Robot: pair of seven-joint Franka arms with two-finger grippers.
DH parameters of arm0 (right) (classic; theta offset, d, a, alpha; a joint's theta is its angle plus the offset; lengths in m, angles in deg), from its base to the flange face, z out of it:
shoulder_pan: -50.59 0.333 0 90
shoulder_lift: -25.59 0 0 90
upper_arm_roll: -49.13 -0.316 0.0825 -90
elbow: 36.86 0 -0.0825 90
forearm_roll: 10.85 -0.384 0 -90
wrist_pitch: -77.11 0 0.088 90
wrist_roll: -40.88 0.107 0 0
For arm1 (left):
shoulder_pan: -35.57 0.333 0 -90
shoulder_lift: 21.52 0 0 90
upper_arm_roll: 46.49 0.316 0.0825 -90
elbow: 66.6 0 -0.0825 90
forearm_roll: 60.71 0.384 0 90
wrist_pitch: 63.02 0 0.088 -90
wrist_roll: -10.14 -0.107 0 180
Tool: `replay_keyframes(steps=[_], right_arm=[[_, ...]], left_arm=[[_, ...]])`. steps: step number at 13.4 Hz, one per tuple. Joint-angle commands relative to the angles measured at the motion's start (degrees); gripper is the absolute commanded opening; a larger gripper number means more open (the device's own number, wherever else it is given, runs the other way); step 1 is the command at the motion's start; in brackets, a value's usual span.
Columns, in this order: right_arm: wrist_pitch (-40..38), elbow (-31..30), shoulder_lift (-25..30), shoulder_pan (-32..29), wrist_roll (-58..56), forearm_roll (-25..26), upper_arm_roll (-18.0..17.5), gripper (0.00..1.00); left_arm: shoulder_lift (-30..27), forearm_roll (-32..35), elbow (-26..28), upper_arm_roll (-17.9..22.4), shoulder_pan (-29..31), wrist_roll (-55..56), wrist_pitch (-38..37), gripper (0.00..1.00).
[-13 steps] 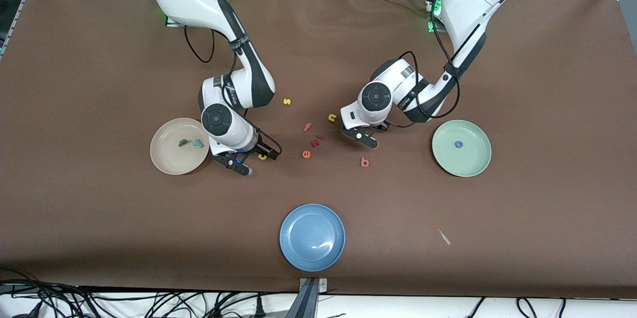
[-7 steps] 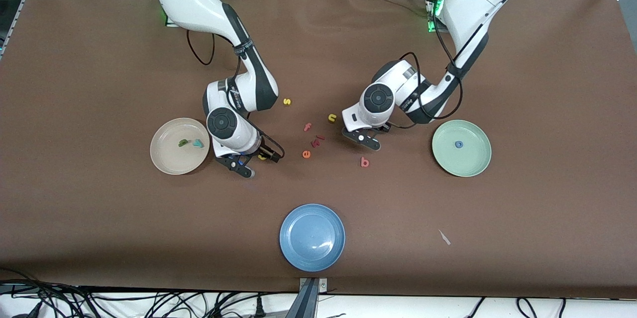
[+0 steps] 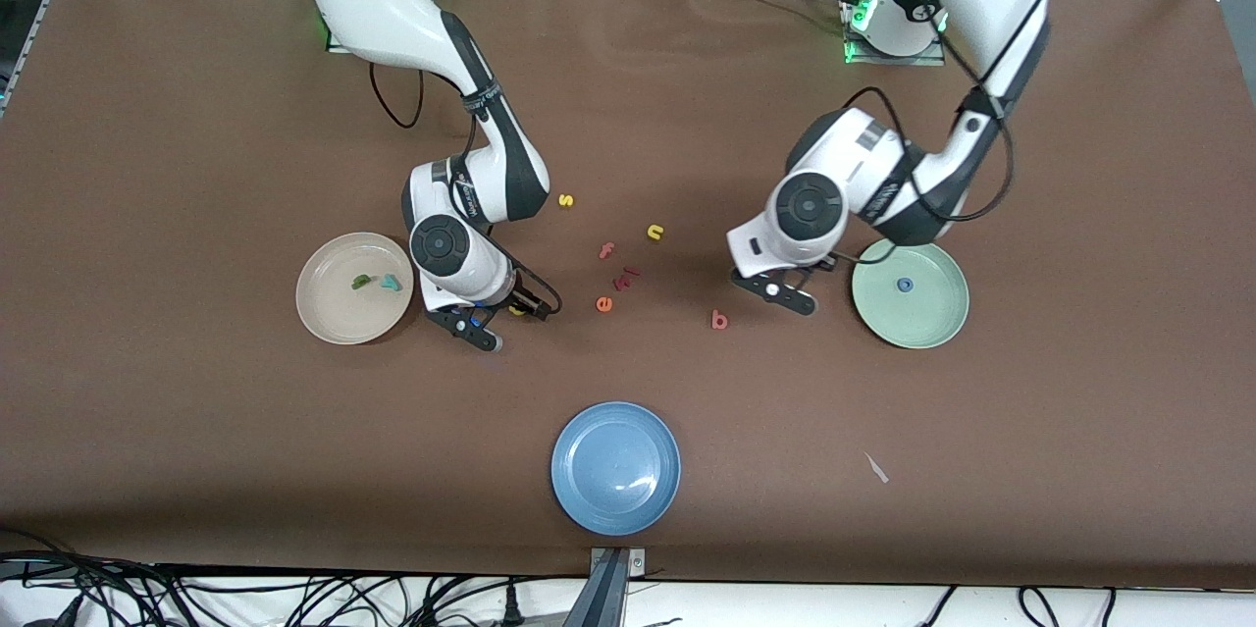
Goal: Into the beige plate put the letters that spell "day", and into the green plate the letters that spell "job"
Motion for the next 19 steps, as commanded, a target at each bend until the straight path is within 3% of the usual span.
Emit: replay_keyframes(steps=[1, 3, 5, 8, 9, 10, 15, 17, 18, 19], right_arm=[[0.2, 1.9, -1.6, 0.2, -0.1, -1.0, 0.4, 0.56], [0.2, 1.9, -1.8, 0.2, -0.1, -1.0, 0.4, 0.44], [0.3, 1.9, -2.0, 0.2, -0.3, -1.0, 0.4, 0.43], [0.3, 2.0, -2.1, 0.2, -0.3, -1.1, 0.3, 0.19], [0.3, 2.0, -2.1, 0.2, -0.5, -1.1, 0.4, 0.05], [0.3, 2.0, -2.1, 0.2, -0.8, -1.1, 0.4, 0.0], [-5.4, 6.3, -1.3, -0.3, -2.1, 0.0, 0.7, 0.0], [-8.6, 6.0, 0.0, -0.1, -9.8, 1.0, 1.8, 0.0], [-11.4, 4.9, 1.7, -0.1, -14.8, 1.4, 3.3, 0.0], [-13.4, 3.5, 3.3, 0.0, -19.0, 1.3, 3.8, 0.0]], left_arm=[[-1.2, 1.6, -0.1, -0.3, 7.1, -11.9, -1.9, 0.0], [-1.2, 1.6, 0.1, -0.3, 10.7, -17.4, -1.9, 0.0], [-0.7, 1.6, 0.7, -0.3, 15.1, -22.9, -1.9, 0.0], [0.8, 1.6, 2.2, -0.3, 18.6, -25.6, -1.6, 0.0], [1.4, 1.6, 3.5, -0.3, 19.6, -25.6, -0.8, 0.0], [1.4, 1.6, 4.4, -0.3, 19.6, -25.6, 0.4, 0.0], [5.0, 0.9, 7.1, -0.6, 20.1, -25.5, 6.1, 0.0], [6.8, 1.0, 6.6, -0.5, 19.0, -25.5, 9.2, 0.0], [7.6, 1.2, 6.8, -0.5, 19.1, -25.4, 10.9, 0.09], [7.7, 1.2, 6.8, -0.5, 19.2, -25.2, 10.9, 0.44]])
